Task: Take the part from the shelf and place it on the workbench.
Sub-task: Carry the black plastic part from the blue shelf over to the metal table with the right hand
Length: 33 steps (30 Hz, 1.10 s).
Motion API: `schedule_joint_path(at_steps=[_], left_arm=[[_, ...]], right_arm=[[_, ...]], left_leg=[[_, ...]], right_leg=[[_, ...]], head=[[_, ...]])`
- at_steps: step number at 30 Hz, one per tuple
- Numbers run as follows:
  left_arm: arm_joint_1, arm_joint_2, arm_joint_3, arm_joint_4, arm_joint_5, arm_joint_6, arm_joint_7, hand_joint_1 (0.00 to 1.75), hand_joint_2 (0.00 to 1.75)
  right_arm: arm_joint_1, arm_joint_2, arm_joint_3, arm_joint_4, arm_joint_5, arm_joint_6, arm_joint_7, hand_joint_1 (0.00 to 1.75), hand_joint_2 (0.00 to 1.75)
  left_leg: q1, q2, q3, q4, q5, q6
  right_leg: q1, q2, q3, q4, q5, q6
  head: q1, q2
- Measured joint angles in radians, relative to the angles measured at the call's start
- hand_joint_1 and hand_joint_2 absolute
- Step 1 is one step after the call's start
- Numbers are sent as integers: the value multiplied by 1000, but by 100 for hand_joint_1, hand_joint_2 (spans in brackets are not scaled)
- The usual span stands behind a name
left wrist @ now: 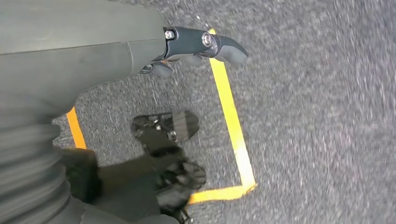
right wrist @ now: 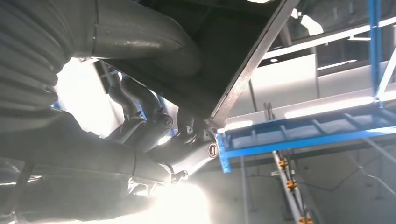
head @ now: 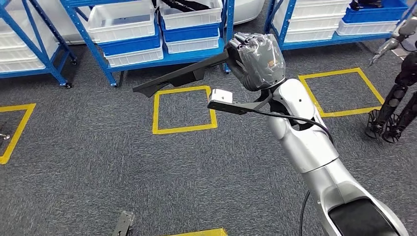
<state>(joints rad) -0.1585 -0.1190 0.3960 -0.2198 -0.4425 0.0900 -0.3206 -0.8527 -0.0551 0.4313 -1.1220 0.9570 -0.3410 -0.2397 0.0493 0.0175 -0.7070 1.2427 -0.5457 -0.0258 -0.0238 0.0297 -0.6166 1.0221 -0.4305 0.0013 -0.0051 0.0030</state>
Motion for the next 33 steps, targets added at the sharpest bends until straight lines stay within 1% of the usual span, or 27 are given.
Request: schedule_joint_path(at_steps=[1,2,3,4,5,7,8,10,11,13,14,15,17,18,19,20,21,22,23,25,26,28,29,30,31,32,33], left_arm=[[0,0,0,0,0,0,1,0,175],[0,0,0,0,0,0,3,0,175],[0,0,0,0,0,0,4,0,175],[0,0,0,0,0,0,6,0,175],[-1,4,0,-1,0,0,7,0,175],[-2,8,1,-1,-1,0,8,0,175],[-3,11,2,-2,-1,0,9,0,175],[-4,9,2,-2,-1,1,9,0,175],[-5,7,2,-2,-1,1,9,0,175],[-7,4,2,-3,-1,0,9,0,175],[-7,3,3,-3,-1,0,9,0,175],[-7,2,3,-2,-1,0,9,0,175],[-5,-1,3,-2,-1,0,10,0,175],[-5,-2,3,-2,-1,0,10,0,175],[-5,-4,3,-2,-1,-1,10,0,175],[-5,-4,3,-2,-1,-1,10,0,175],[-5,-3,3,-2,-2,-2,10,0,175],[-5,-3,3,-2,-3,-3,10,0,175],[-5,-2,3,-2,-4,-4,11,0,175],[-5,-3,3,-2,-5,-5,12,0,175],[-5,-3,3,-2,-5,-5,13,0,175],[-5,-4,3,-2,-6,-5,15,0,175],[-4,-4,3,-2,-7,-5,16,0,175],[-3,-4,3,-2,-8,-5,17,0,175],[-1,-4,3,-2,-8,-5,18,0,175],[-1,-3,3,-1,-8,-5,18,0,175],[0,-3,3,-1,-8,-5,19,0,175]], right_arm=[[1,1,1,0,1,0,1,154,175],[2,2,1,0,3,0,2,154,175],[2,2,1,0,5,0,4,154,175],[2,3,1,0,7,0,5,154,175],[3,3,1,0,9,0,6,154,175],[3,3,0,0,13,0,8,154,175],[5,4,0,0,14,0,10,154,175],[8,4,-2,-3,16,0,12,154,175],[8,3,-5,-5,16,0,12,154,175],[3,1,-8,-8,16,0,14,154,175],[0,0,-9,-8,16,0,14,154,175],[-1,0,-9,-8,16,0,15,154,175],[3,-1,-9,-8,16,0,15,154,175],[5,-1,-9,-8,16,0,15,154,175],[6,-2,-9,-8,16,0,15,154,175],[6,-2,-9,-8,16,0,15,154,175],[5,-2,-9,-8,16,0,15,154,175],[5,-1,-9,-8,16,0,15,154,175],[5,0,-9,-9,16,0,16,154,175],[6,-1,-9,-9,17,0,16,154,175],[7,-3,-9,-10,17,0,17,154,175],[6,-4,-10,-11,18,1,17,154,175],[7,-3,-10,-11,19,1,18,154,175],[8,-2,-10,-11,19,1,18,154,175],[10,-1,-9,-11,20,2,18,154,175],[12,-1,-9,-11,20,3,18,154,175],[14,-2,-9,-11,20,4,18,154,175]], left_leg=[[-6,-7,-25,57,-20,7],[-13,-11,-34,79,-22,17],[-21,-15,-25,60,-5,33],[-31,-26,4,5,26,54],[-40,-49,39,-62,53,82],[-54,-89,87,-157,85,125],[-59,-97,95,-175,87,138],[-64,-76,110,-206,101,143],[-61,-61,121,-231,113,141],[-48,-29,143,-283,141,134],[-46,-14,147,-295,147,128],[-42,1,147,-300,151,123],[-34,30,144,-300,150,105],[-29,42,143,-299,149,94],[-23,56,142,-296,147,81],[-18,68,141,-290,143,66],[-15,80,138,-280,136,51],[-14,92,136,-270,130,37],[-14,102,135,-263,125,27],[-10,124,137,-261,124,16],[-5,119,137,-257,118,11],[3,65,118,-199,68,7],[3,27,93,-138,26,7],[1,2,63,-63,-15,10],[-2,-10,33,7,-45,13],[-5,-14,15,49,-58,19],[-8,-17,15,52,-49,27]], right_leg=[[7,13,-3,0,3,-5],[15,26,-6,0,6,-9],[25,40,-8,0,9,-14],[33,55,-9,0,12,-19],[36,68,-9,0,15,-22],[37,90,-13,-2,22,-23],[30,100,-16,-3,25,-20],[28,120,-19,-15,36,-9],[32,111,-23,-18,37,-7],[41,55,-50,27,12,-7],[37,20,-79,85,-16,-5],[30,0,-110,151,-43,-1],[10,-17,-149,235,-69,20],[0,-23,-145,230,-64,34],[-11,-36,-116,178,-45,52],[-21,-61,-72,102,-21,71],[-24,-85,-33,35,-1,80],[-25,-102,-2,-19,15,82],[-22,-109,7,-38,20,73],[-18,-83,-2,-33,24,48],[-19,-70,-4,-32,27,39],[-21,-43,-8,-32,34,23],[-21,-31,-10,-33,37,17],[-18,-18,-12,-33,40,13],[-14,-4,-15,-32,42,9],[-9,11,-17,-32,45,6],[-4,26,-19,-32,47,3]], head=[[0,0],[0,0],[0,0],[0,0],[2,0],[11,0],[12,0],[3,0],[2,0],[6,0],[8,0],[10,0],[10,0],[10,0],[10,0],[11,0],[13,0],[13,0],[12,0],[9,0],[8,0],[6,0],[5,0],[3,0],[2,0],[2,0],[2,0]])
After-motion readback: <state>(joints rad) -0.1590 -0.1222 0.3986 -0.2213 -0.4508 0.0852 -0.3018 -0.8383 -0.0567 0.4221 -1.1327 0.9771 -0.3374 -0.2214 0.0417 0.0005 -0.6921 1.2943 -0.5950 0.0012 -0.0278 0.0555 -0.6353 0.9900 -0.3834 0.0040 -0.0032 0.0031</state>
